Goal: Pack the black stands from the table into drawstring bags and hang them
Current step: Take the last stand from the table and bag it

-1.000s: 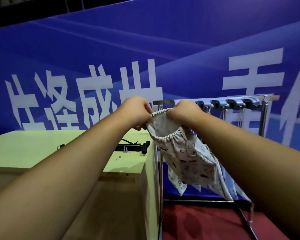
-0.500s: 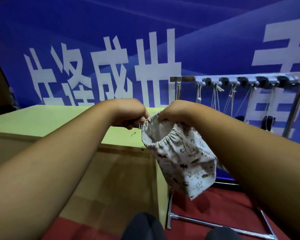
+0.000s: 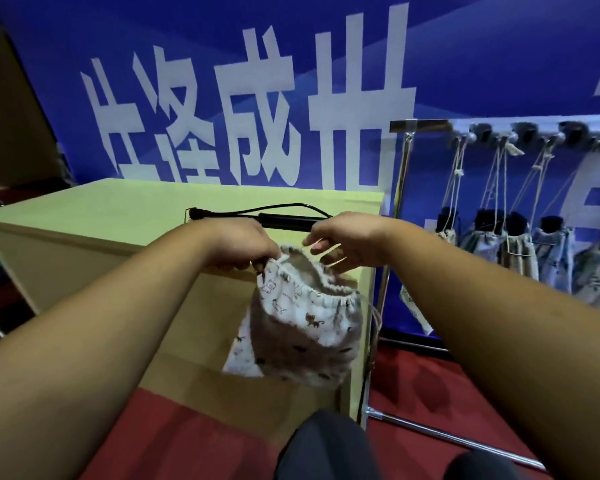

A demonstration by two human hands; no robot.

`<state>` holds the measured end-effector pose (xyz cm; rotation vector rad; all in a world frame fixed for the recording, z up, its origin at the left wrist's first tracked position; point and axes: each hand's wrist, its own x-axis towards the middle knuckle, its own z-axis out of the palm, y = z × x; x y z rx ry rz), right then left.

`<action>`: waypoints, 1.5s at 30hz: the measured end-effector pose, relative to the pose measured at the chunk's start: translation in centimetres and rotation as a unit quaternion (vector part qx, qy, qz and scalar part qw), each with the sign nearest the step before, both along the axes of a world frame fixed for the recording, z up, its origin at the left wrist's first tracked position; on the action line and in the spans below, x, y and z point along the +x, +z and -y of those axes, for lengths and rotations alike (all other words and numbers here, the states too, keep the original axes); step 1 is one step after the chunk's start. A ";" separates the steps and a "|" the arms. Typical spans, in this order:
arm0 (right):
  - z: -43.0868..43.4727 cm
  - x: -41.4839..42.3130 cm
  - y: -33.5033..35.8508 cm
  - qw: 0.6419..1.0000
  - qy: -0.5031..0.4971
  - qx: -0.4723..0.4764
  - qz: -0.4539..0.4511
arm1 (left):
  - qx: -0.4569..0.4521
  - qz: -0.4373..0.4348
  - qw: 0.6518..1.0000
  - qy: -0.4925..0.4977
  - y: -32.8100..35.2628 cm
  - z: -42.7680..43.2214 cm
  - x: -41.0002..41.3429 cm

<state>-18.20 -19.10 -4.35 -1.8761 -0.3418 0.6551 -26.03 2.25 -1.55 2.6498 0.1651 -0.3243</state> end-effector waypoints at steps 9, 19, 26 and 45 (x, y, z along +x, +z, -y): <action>-3.1 3.6 -4.9 0.904 -0.133 -0.272 0.302 | -0.034 0.039 0.998 0.019 -4.9 -1.0 2.2; -4.7 6.7 -7.4 0.821 -0.045 -0.416 0.388 | -0.045 0.033 0.998 -0.013 -7.0 -2.3 3.4; -5.0 6.7 -8.4 0.844 -0.172 -0.359 0.358 | -0.055 0.034 0.997 -0.030 -8.6 -1.5 3.0; 0.3 -1.6 -6.6 0.896 -0.256 -0.176 0.316 | -0.121 0.154 0.981 0.011 -5.9 7.8 -1.4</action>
